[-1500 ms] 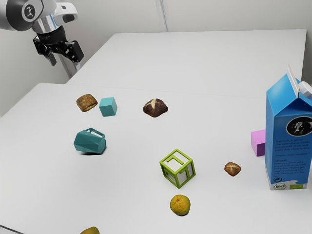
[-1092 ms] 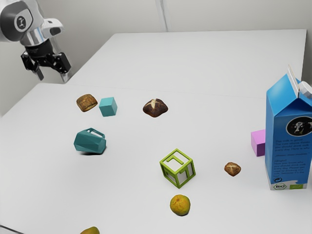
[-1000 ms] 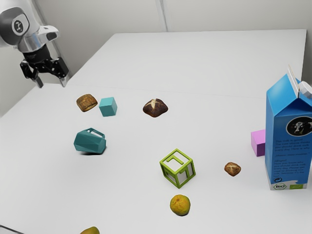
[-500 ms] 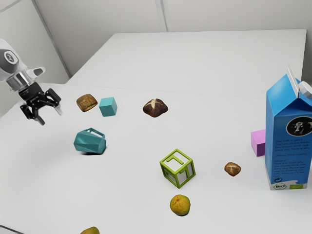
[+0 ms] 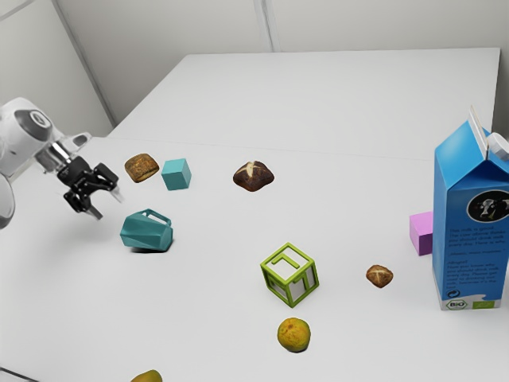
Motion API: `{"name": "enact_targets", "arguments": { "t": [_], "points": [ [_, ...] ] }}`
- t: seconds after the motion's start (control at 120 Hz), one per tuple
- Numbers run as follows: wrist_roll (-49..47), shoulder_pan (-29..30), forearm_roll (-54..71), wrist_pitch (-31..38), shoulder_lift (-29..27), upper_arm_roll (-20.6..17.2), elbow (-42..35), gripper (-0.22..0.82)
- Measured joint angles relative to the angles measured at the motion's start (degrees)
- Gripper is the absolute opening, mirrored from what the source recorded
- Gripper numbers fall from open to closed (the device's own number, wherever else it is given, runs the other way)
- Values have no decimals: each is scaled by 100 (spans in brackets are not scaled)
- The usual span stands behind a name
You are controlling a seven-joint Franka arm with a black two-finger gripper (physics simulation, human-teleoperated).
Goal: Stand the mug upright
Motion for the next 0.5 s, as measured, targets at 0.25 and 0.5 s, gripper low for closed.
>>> {"name": "enact_targets", "arguments": {
  "t": [0.25, 0.5],
  "points": [
    [258, -21, -551, 63, 53, -33, -157, 60],
    [197, -49, -859, -115, 54, -61, -518, 60]
  ]
}}
